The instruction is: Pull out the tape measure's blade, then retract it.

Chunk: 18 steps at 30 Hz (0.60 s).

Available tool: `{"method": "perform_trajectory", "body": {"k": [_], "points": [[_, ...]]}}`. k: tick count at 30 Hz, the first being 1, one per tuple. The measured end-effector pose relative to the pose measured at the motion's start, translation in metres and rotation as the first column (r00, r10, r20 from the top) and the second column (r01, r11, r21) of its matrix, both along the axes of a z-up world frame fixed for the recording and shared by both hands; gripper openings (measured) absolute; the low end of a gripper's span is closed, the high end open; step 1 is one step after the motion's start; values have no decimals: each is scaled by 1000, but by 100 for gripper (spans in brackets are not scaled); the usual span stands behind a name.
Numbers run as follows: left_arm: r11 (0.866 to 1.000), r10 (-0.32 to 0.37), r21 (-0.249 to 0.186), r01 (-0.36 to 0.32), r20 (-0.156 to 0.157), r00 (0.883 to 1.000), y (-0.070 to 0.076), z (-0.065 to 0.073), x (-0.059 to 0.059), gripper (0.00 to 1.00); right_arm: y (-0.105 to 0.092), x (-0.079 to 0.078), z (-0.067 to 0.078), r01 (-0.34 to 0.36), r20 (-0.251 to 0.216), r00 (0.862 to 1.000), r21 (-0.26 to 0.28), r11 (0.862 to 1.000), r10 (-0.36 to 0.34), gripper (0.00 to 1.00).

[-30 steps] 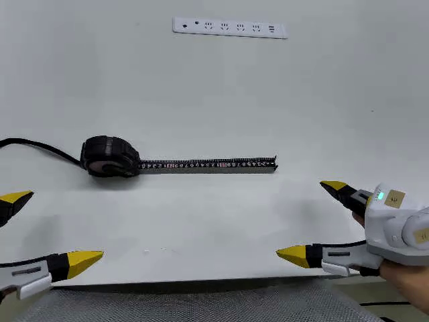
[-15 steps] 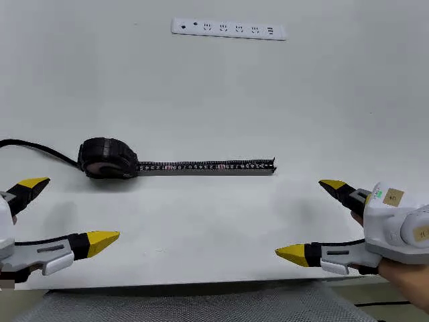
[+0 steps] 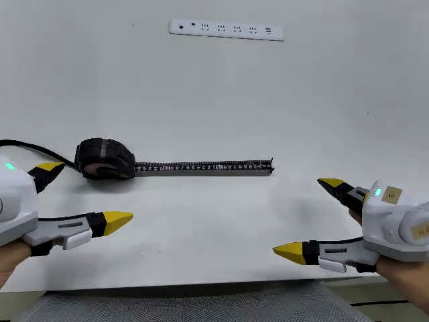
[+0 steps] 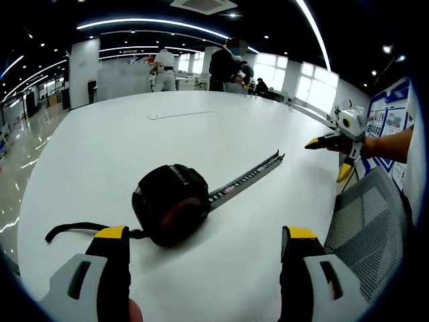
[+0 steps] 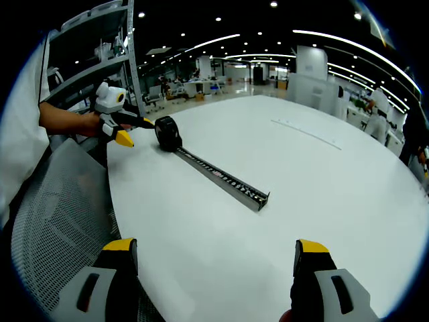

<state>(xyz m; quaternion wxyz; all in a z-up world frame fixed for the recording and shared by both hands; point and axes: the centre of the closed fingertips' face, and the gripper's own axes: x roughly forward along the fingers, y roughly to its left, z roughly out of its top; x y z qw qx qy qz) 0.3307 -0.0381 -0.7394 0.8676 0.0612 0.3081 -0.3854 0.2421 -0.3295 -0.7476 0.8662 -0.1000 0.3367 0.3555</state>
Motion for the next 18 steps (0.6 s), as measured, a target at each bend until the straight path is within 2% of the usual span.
{"method": "perform_trajectory", "body": {"k": [10,18], "points": [[1000,-1,-12,2,6,1000,-10,1,11,90,-1,0,0,15,-2,1000,13,1000,-15,96],[1000,9,-3,-9,9,1000,-12,-1,14,89,-2,1,0,18,1,1000,15,1000,-18,95]]}}
